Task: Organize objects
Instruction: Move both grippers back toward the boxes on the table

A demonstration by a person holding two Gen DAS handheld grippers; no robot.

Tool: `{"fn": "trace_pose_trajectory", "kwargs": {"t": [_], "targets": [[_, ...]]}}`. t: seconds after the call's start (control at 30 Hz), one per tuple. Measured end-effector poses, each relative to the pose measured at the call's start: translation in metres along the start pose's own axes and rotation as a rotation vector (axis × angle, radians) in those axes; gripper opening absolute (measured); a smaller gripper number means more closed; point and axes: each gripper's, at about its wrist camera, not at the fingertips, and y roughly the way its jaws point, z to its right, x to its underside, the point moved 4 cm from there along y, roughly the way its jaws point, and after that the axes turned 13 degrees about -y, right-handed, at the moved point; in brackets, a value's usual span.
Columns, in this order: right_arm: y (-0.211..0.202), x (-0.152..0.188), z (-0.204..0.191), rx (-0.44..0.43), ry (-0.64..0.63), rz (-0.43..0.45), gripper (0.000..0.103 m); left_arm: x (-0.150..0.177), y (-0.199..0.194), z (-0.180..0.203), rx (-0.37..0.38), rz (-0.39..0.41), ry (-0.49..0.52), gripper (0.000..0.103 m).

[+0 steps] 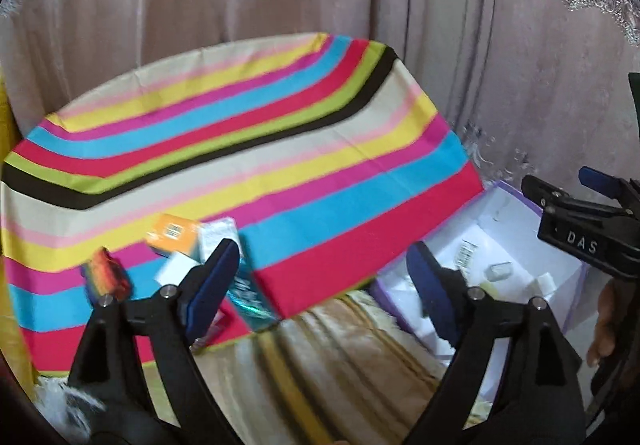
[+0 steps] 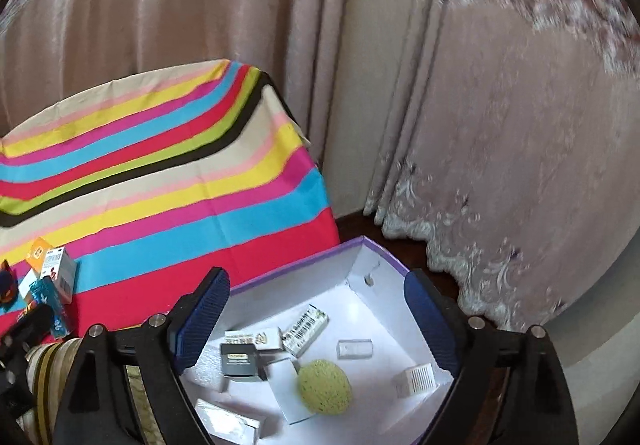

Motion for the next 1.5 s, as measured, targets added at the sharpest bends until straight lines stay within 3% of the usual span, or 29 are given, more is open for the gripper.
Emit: {"fn": "trace_pose_trajectory", "kwargs": {"t": [0.13,0.17,0.27,0.6,0.93,1.17,1.4,1.5], "targets": [[-0.006,-0.005,-0.021,-0.102,-0.006,0.026,0.09,-0.007,-0.011,-0.03,0.113,0.02,-0.106,0.088],[-0.005,-0.006,-0.027,-0.18,0.02,0.024,0.09,-0.008,-0.012,-0.038,0.09,0.018,-0.119,0.088],[-0.003,-0.007,-0.041,-0.283,0.047,-0.002,0.09,-0.01,-0.013,-0.058,0.049,0.024,-0.132,0.088],[-0.008,-0.013,-0.098,-0.378,-0.03,-0.019,0.09,-0.004,-0.019,-0.134,-0.031,0.031,-0.339,0.088],[-0.008,-0.017,-0.148,-0.458,-0.107,-0.034,0.09,0.007,-0.016,-0.164,-0.027,-0.019,-0.417,0.088],[0.001,-0.013,-0.183,-0.519,-0.175,-0.085,0.09,0.018,0.0,-0.178,0.012,-0.133,-0.428,0.088],[0.006,-0.013,-0.201,-0.54,-0.207,-0.114,0.09,0.034,0.029,-0.174,0.085,-0.329,-0.418,0.088],[0.009,-0.011,-0.207,-0.543,-0.219,-0.13,0.09,0.038,0.037,-0.174,0.091,-0.37,-0.445,0.085]]}}
